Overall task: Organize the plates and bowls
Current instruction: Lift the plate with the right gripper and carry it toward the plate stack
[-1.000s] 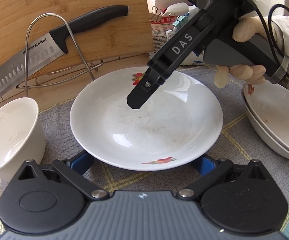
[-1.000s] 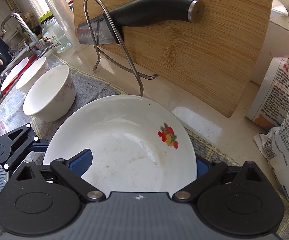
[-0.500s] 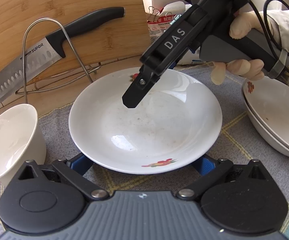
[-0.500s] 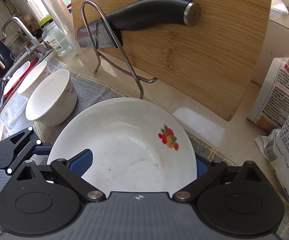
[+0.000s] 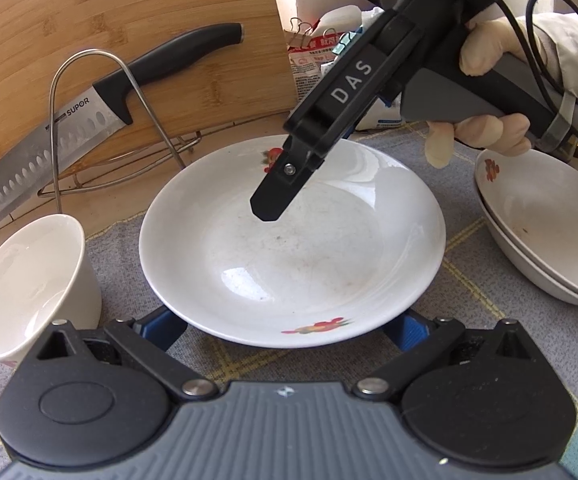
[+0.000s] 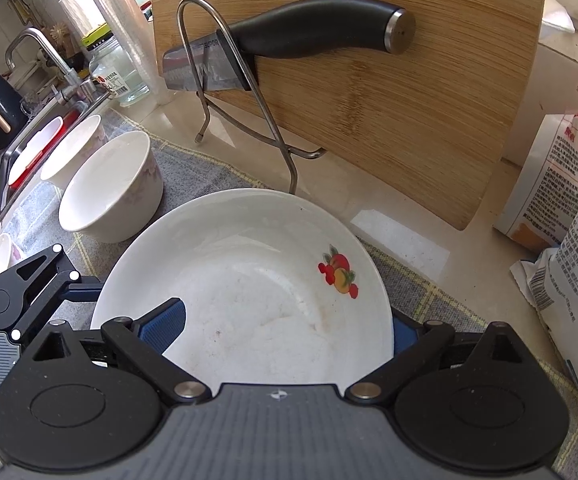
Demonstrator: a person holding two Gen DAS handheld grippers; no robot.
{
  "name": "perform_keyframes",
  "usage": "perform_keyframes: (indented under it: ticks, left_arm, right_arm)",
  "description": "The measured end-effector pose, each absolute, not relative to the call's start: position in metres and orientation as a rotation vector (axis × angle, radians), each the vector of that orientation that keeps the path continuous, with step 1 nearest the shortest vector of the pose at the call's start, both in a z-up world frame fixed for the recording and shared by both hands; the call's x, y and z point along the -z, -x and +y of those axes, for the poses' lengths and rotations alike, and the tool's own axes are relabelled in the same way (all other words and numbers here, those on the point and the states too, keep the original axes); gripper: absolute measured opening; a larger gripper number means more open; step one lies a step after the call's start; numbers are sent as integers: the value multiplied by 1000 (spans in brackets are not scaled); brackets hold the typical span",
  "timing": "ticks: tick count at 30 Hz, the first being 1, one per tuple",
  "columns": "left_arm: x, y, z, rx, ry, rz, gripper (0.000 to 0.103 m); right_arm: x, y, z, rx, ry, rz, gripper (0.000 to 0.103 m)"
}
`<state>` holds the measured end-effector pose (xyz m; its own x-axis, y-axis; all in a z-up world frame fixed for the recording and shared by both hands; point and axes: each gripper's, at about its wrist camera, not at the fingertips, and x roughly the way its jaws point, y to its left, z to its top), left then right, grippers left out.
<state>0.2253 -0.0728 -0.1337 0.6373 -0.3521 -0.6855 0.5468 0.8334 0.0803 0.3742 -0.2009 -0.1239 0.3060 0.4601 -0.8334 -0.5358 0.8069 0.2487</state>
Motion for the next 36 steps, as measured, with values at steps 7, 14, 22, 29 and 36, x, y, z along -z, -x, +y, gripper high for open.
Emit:
perform_keyframes:
  ticks: [7, 14, 22, 29, 36]
  left_arm:
    - [126, -221, -71, 528, -289, 715, 102]
    - [115, -209, -68, 542, -289, 705, 102]
    - [105, -198, -67, 551, -299, 699, 102]
    - [96, -186, -67, 568, -329, 680, 102]
    - [90, -171, -70, 597, -360, 669, 102]
  right_arm:
    - [118, -366, -201, -663, 74, 1071, 102]
    - [111, -354, -201, -651, 47, 1065, 102]
    - [102, -333, -204, -639, 28, 1054, 102]
    - [92, -311, -206, -624, 22, 1033, 102]
    - [85, -288, -212, -595, 4, 1017, 102]
